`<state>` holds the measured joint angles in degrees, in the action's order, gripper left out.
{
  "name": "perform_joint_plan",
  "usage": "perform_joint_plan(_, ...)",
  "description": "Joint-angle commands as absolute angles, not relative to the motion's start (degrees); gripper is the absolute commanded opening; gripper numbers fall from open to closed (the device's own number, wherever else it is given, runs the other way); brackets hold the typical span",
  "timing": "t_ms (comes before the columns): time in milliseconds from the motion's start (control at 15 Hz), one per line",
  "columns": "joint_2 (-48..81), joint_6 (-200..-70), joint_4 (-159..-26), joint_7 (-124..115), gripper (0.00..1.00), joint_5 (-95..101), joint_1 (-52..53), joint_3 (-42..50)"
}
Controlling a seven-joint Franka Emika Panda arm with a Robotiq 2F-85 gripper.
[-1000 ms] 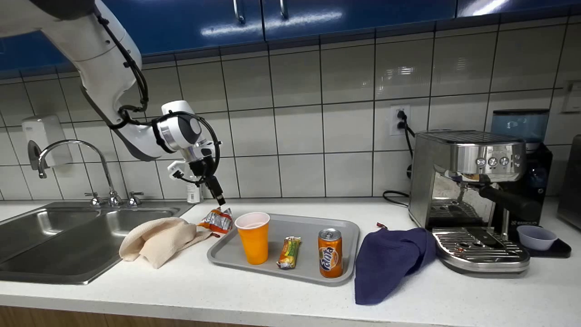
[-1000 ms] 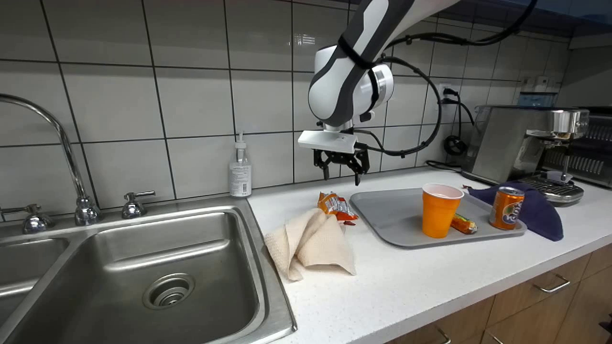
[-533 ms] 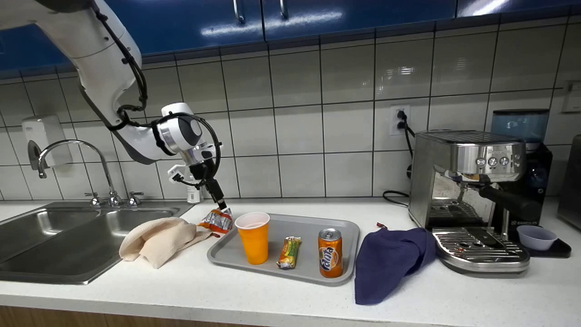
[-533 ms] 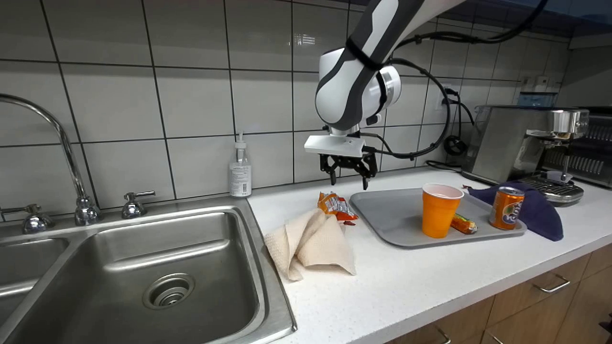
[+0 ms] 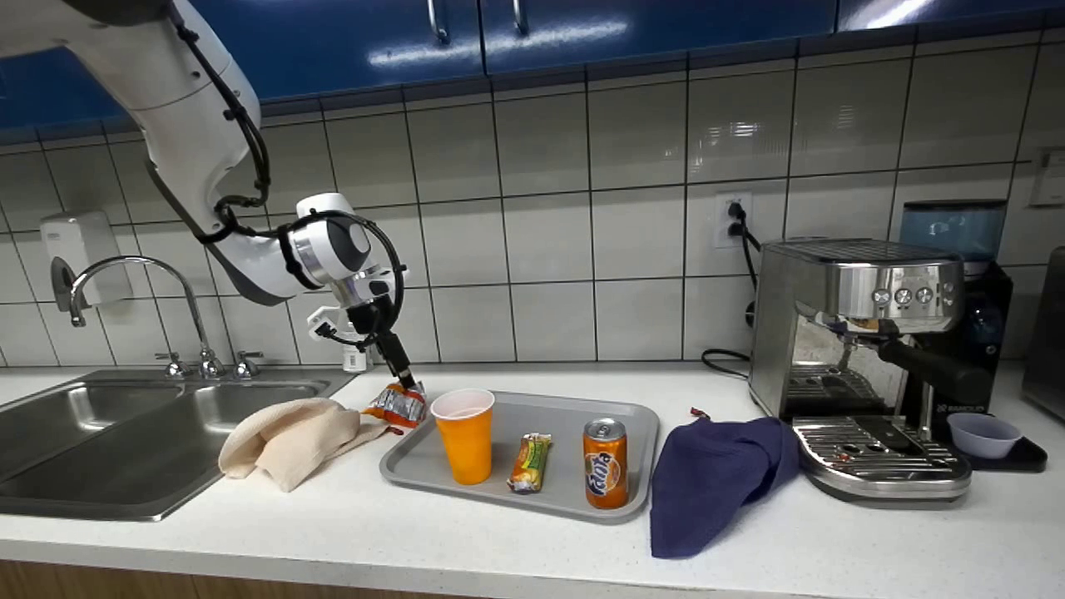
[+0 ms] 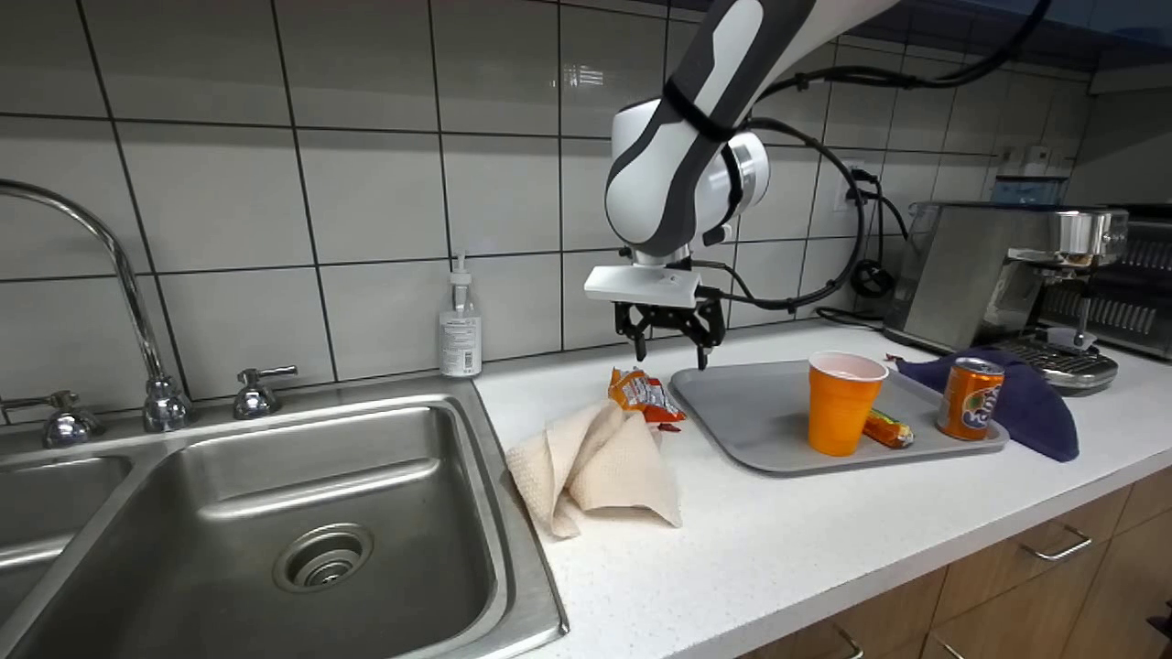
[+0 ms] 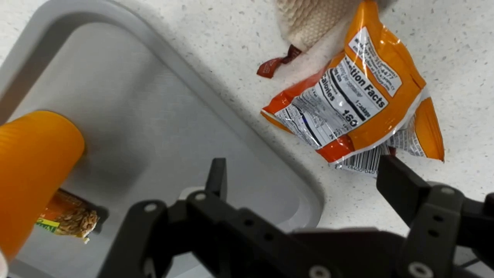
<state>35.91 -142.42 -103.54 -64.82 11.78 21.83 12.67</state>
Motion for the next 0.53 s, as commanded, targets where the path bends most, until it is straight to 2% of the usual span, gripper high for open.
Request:
perform_joint_plan(0, 36.2, -141.1, -102.8, -66.9, 1.0, 13.3, 21.1, 11.9)
perform_joint_plan(467, 38.0, -140.7, -100.9, -67.2, 1.0, 13.1, 21.1, 11.9)
